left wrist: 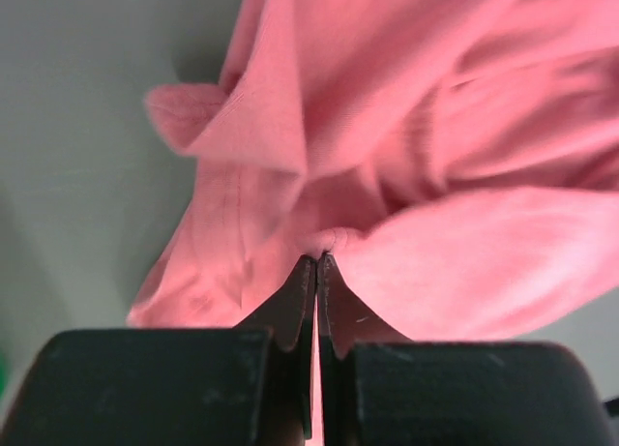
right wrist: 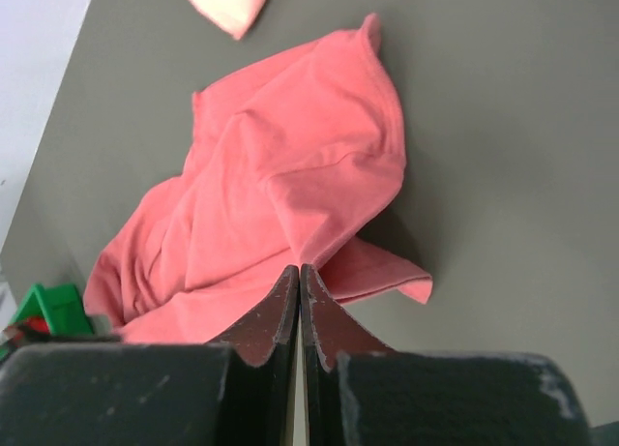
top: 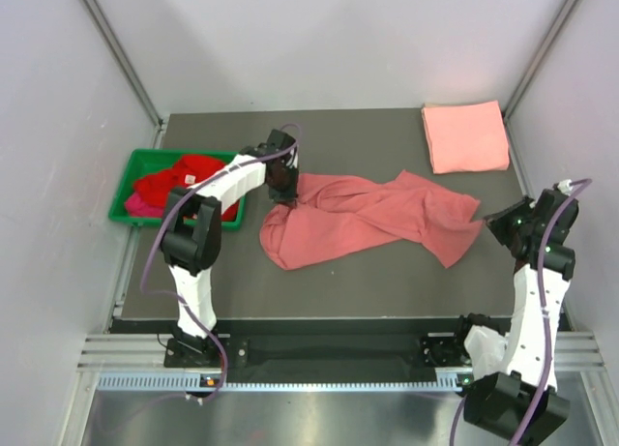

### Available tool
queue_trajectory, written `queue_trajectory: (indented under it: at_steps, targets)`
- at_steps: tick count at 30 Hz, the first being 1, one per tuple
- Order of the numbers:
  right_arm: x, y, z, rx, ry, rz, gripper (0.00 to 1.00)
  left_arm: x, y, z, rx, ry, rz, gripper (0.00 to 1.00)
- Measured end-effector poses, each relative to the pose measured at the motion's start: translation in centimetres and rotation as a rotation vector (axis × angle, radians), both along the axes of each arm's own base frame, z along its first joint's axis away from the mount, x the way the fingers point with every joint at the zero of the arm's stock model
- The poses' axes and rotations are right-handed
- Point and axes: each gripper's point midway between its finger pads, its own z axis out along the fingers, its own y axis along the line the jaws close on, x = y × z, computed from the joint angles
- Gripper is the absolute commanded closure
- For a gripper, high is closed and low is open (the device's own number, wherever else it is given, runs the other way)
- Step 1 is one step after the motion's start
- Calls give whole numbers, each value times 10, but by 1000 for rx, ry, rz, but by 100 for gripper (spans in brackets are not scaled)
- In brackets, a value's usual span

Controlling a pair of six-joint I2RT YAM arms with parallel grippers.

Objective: Fold and stack the t-shirts
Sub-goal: Flatten the tshirt out

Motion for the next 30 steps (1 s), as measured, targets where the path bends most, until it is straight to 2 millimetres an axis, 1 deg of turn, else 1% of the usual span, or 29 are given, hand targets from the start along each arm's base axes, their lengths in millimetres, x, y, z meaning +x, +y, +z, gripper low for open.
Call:
queue_trajectory:
  at_steps: [1, 3, 4, 5, 6, 8, 9, 11, 12, 13, 14, 15, 16, 18, 20, 21, 22, 23, 25, 26, 28, 29, 30]
  targets:
    - [2, -3, 0, -1, 12, -13, 100, 3, -1, 13, -4, -19, 5, 100]
    - [10, -12, 5, -7, 29, -42, 100, 11, -1, 45, -15, -73, 21, 100]
    - [15, -17, 11, -12, 38, -57, 100, 15, -1, 70, -27, -120, 30, 100]
    - [22, -23, 21, -22, 37, -72, 100, 19, 0, 95, -36, -168, 39, 100]
    - [33, -29, 35, -33, 23, -83, 100, 24, 0, 124, -53, -232, 49, 100]
    - [52, -38, 64, -59, 0, -84, 100, 28, 7, 193, -89, -395, 84, 100]
    - [65, -41, 81, -76, -18, -72, 100, 25, 12, 220, -106, -461, 100, 100]
    - [86, -43, 109, -115, -29, -35, 100, 8, 25, 279, -151, -600, 136, 100]
    - [92, -42, 116, -130, -35, -18, 100, -4, 33, 306, -174, -663, 153, 100]
    - [96, -40, 120, -149, -33, 1, 100, -15, 40, 326, -196, -714, 167, 100]
    - [95, -39, 119, -157, -20, 12, 100, -27, 47, 343, -211, -757, 180, 100]
    - [89, -36, 116, -163, 3, 23, 100, -40, 55, 359, -228, -801, 195, 100]
    - [80, -33, 112, -166, 30, 32, 100, -51, 62, 370, -237, -832, 208, 100]
    - [63, -29, 112, -176, 59, 39, 100, -72, 75, 383, -252, -878, 235, 100]
    - [41, -24, 122, -190, 57, 38, 100, -87, 84, 389, -268, -901, 257, 100]
    - [29, -20, 131, -200, 44, 35, 100, -96, 88, 394, -282, -916, 265, 100]
    - [18, -18, 142, -211, 25, 31, 100, -105, 91, 399, -298, -930, 271, 100]
    - [6, -15, 161, -233, -21, 21, 100, -112, 94, 404, -315, -944, 278, 100]
    - [-17, -10, 200, -277, -126, -3, 100, -133, 102, 417, -362, -986, 294, 100]
    - [-33, -5, 224, -304, -200, -16, 100, -145, 107, 427, -391, -1014, 303, 100]
    - [-63, 4, 260, -341, -313, -37, 100, -165, 115, 443, -439, -1060, 316, 100]
    - [-77, 8, 274, -353, -361, -46, 100, -174, 118, 450, -459, -1081, 319, 100]
    - [-94, 13, 290, -370, -415, -56, 100, -186, 122, 463, -487, -1112, 321, 100]
